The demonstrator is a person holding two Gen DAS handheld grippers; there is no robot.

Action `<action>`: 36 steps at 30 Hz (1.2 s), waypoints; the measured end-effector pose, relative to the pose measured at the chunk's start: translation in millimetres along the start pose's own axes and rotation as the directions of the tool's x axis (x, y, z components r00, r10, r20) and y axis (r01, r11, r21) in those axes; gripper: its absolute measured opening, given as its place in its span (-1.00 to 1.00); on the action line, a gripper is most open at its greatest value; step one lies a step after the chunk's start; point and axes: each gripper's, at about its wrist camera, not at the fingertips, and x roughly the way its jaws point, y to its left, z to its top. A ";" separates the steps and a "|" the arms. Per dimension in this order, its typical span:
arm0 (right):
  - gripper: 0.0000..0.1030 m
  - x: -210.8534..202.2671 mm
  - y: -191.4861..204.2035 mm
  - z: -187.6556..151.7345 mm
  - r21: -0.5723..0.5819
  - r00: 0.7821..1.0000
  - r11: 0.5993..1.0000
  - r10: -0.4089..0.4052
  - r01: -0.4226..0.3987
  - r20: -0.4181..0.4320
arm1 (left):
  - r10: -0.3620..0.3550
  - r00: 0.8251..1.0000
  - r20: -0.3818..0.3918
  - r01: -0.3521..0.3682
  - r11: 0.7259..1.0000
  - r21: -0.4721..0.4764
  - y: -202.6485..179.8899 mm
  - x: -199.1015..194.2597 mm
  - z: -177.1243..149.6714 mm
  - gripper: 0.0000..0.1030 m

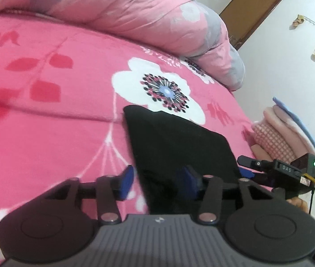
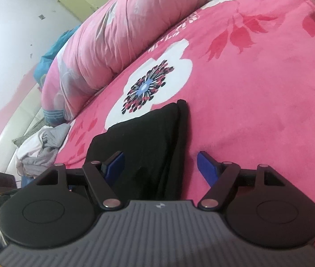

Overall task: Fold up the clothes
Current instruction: 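Close the left gripper on the shirt's end while the right gripper grasps beside it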

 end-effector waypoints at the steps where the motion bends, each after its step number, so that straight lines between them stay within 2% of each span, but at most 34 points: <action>1: 0.41 0.9 -0.7 -1.0 -0.005 1.000 1.000 0.005 -0.005 0.005 | -0.005 1.000 -0.013 0.005 1.000 0.001 0.3 -0.8 -2.5 0.02; 4: 0.42 0.9 -3.0 -1.2 0.001 1.000 1.000 0.015 -0.015 0.018 | -0.026 0.998 -0.059 0.027 1.000 0.011 -2.0 -0.3 -16.1 0.02; 8: 0.42 0.7 -3.5 -3.6 0.003 0.999 1.000 0.020 -0.020 0.033 | -0.043 0.996 -0.073 0.045 0.999 0.026 -9.1 -13.2 -32.2 0.03; 15: 0.52 0.7 -0.7 -13.9 -0.100 0.997 0.994 0.043 -0.036 0.072 | -0.042 0.993 -0.111 0.048 0.998 0.048 -14.6 -42.5 -58.8 0.03; 18: 0.54 -0.7 -5.1 -13.8 -0.094 0.994 0.993 0.072 -0.064 0.085 | -0.056 0.987 -0.150 0.063 0.997 0.048 -17.1 -52.4 -70.5 0.02; 23: 0.55 -2.8 -8.4 -14.2 -0.076 0.990 0.993 0.101 -0.094 0.102 | -0.027 0.988 -0.153 0.035 0.998 0.053 -25.1 -58.1 -86.7 -0.05; 26: 0.55 -3.9 -9.8 -14.7 -0.070 0.988 0.992 0.113 -0.106 0.109 | 0.032 0.990 -0.138 -0.024 0.998 0.060 -31.3 -57.8 -91.1 -0.25; 28: 0.55 -4.6 -11.3 -14.7 -0.064 0.986 0.991 0.121 -0.114 0.113 | 0.077 0.987 -0.139 -0.068 0.995 0.070 -35.9 -58.7 -91.3 -0.69; 30: 0.55 -4.5 -11.4 -15.1 -0.062 0.985 0.991 0.125 -0.118 0.116 | 0.075 0.986 -0.146 -0.071 0.997 0.031 -37.8 -62.0 -91.0 -0.92; 36: 0.55 -5.2 -13.2 -15.7 -0.060 0.984 0.990 0.134 -0.127 0.120 | 0.077 0.984 -0.163 -0.090 0.993 -0.070 -35.8 -67.2 -90.4 -0.93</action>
